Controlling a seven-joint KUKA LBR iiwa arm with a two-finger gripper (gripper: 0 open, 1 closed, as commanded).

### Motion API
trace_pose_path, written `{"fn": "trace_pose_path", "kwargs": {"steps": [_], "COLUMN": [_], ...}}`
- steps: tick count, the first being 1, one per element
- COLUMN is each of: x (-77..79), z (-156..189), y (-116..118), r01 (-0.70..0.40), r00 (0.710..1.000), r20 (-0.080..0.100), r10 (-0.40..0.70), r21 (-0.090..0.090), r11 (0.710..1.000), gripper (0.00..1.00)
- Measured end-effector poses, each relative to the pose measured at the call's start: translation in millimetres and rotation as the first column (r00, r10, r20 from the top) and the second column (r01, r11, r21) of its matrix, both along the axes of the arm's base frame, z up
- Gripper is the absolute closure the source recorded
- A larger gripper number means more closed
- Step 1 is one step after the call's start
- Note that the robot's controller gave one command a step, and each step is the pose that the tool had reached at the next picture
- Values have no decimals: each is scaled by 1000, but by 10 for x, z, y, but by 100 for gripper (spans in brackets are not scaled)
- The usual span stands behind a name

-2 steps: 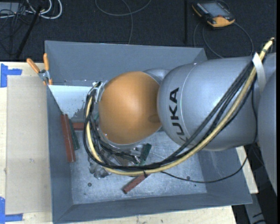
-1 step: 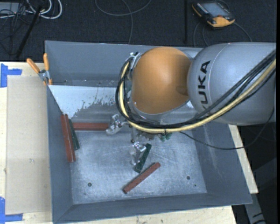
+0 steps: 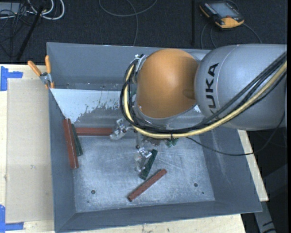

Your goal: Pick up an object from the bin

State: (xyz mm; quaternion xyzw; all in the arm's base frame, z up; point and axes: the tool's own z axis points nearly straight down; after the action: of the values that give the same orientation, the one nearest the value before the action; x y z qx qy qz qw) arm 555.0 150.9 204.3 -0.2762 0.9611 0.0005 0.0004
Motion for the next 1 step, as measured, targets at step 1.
{"fn": "trace_pose_path", "kwargs": {"steps": [1], "x": [-65], "z": [-215], "y": [-77], "r01": [-87], "r00": [996], "r20": [5], "r10": [87], "r21": [0], "r11": [996], "gripper": [0]}}
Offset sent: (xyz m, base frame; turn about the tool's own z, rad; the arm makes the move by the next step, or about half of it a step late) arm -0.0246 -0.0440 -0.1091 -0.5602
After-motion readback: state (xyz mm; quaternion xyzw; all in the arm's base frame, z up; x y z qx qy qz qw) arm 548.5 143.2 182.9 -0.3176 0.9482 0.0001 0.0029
